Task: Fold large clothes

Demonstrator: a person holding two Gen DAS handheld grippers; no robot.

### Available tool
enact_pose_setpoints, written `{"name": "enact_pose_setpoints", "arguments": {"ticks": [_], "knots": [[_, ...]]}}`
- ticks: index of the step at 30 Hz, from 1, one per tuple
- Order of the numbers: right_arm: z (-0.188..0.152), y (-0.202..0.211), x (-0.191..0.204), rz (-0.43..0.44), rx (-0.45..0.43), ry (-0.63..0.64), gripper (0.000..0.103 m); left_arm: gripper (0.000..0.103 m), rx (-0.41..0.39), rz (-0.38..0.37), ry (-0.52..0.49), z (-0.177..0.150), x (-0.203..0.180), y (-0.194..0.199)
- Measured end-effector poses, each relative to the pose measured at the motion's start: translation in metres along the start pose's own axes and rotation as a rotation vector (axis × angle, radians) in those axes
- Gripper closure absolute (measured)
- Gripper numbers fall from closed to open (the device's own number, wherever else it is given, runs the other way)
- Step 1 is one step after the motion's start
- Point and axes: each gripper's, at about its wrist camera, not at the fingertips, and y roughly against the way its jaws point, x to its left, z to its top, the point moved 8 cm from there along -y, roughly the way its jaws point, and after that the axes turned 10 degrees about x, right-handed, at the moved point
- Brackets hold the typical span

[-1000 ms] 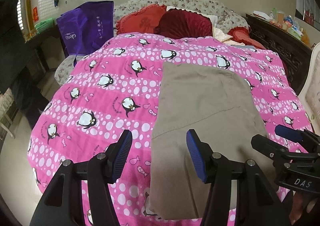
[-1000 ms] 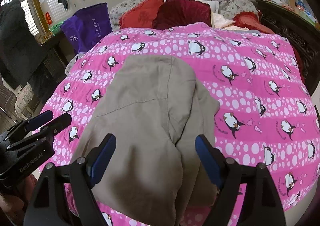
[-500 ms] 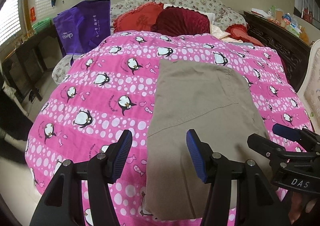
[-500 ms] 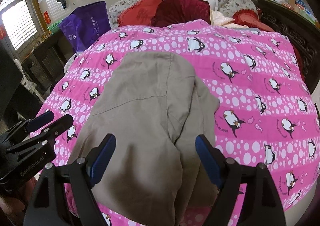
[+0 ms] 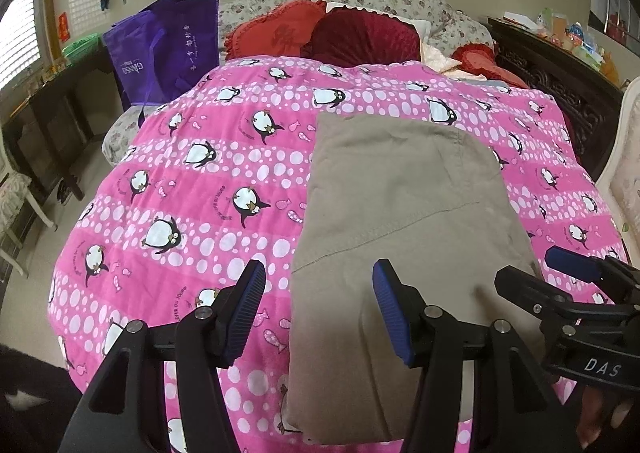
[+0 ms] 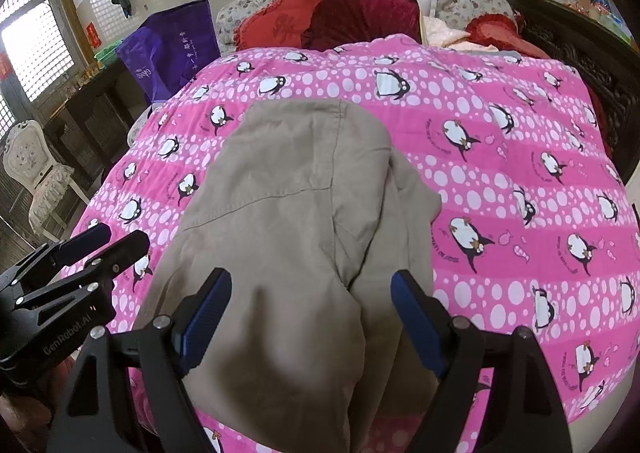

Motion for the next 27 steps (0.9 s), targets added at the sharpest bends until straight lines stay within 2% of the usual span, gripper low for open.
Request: {"name": "enact_pose_setpoints", "arguments": {"ticks": [20, 27], "knots": [[0.002, -0.005, -0.001, 0.003, 0.009, 0.001, 0.018, 0.059, 0.006, -0.005, -0.009, 0.004, -0.004, -0.005], [0.002, -0.01, 0.001, 0.007, 0.02, 0.006, 0.018, 0.059, -0.031, -0.041, 0.003, 0.01, -0.004, -0.002]]}}
